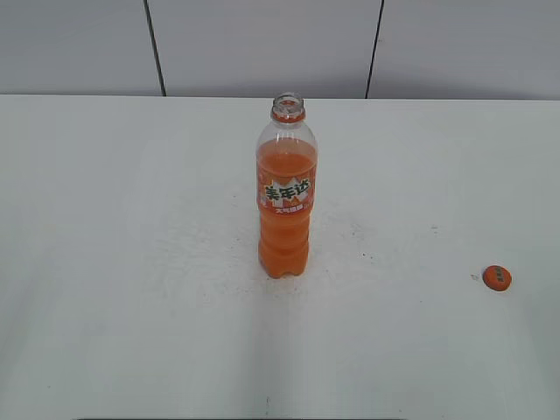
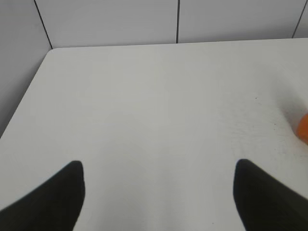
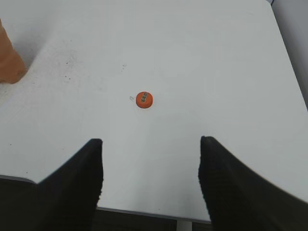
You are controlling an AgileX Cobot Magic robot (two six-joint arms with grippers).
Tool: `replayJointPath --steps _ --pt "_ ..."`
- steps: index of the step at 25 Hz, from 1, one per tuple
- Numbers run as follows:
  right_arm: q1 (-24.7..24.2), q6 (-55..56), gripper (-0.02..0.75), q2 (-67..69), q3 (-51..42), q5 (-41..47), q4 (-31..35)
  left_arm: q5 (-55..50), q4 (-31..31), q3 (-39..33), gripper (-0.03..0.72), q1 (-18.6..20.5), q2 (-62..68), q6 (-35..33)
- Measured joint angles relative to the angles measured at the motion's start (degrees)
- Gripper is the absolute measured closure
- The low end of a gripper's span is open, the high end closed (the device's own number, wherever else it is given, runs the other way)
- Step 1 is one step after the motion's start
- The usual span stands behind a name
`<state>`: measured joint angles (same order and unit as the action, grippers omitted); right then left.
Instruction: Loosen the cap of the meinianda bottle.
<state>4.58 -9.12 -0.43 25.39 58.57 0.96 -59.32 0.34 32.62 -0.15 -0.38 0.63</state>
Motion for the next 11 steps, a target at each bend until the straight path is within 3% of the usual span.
replayJointPath --steps 11 --pt "0.0 0.1 0.265 0.0 0.0 -0.1 0.1 0.0 0.3 0.0 0.118 0.0 0.0 0.0"
